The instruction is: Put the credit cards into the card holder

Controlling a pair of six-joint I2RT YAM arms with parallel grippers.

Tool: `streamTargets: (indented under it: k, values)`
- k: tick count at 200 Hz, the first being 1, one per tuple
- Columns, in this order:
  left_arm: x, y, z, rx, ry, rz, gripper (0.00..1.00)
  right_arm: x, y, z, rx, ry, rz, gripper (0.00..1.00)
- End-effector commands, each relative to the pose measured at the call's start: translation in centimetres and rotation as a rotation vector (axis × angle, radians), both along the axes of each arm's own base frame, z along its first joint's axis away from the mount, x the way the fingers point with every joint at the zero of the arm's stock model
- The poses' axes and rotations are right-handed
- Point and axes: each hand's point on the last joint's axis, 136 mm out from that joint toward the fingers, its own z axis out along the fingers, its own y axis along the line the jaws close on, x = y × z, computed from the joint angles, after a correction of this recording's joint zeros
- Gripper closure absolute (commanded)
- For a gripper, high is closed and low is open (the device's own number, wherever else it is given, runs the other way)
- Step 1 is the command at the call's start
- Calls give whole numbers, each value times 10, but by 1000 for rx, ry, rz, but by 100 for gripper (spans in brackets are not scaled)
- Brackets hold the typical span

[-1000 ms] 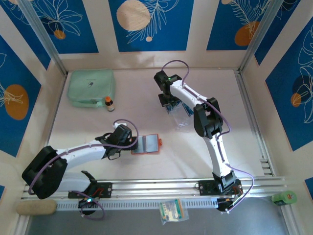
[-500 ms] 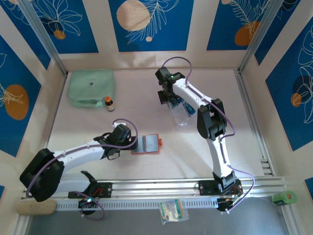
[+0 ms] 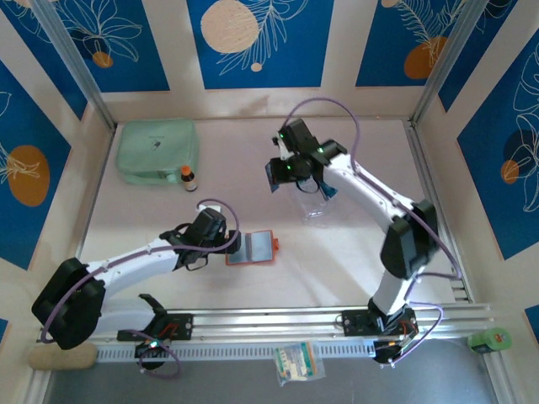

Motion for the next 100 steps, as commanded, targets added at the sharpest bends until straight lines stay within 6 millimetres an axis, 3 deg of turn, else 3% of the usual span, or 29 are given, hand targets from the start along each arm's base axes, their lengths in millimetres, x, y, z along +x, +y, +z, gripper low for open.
streamTargets:
  k: [1, 19, 55, 100]
  values:
    - [-6, 0, -6, 21, 32, -22, 0, -23, 20, 10, 278, 37, -12, 100]
    - [-7, 0, -9, 32, 40, -23, 0, -46, 21, 0, 403, 62, -33, 100]
    - [-10, 0, -14, 58, 49, -27, 0, -86, 27, -39, 512, 108, -76, 100]
    - [-16, 7, -24, 90, 67, -18, 0, -111, 40, -82, 518, 115, -106, 100]
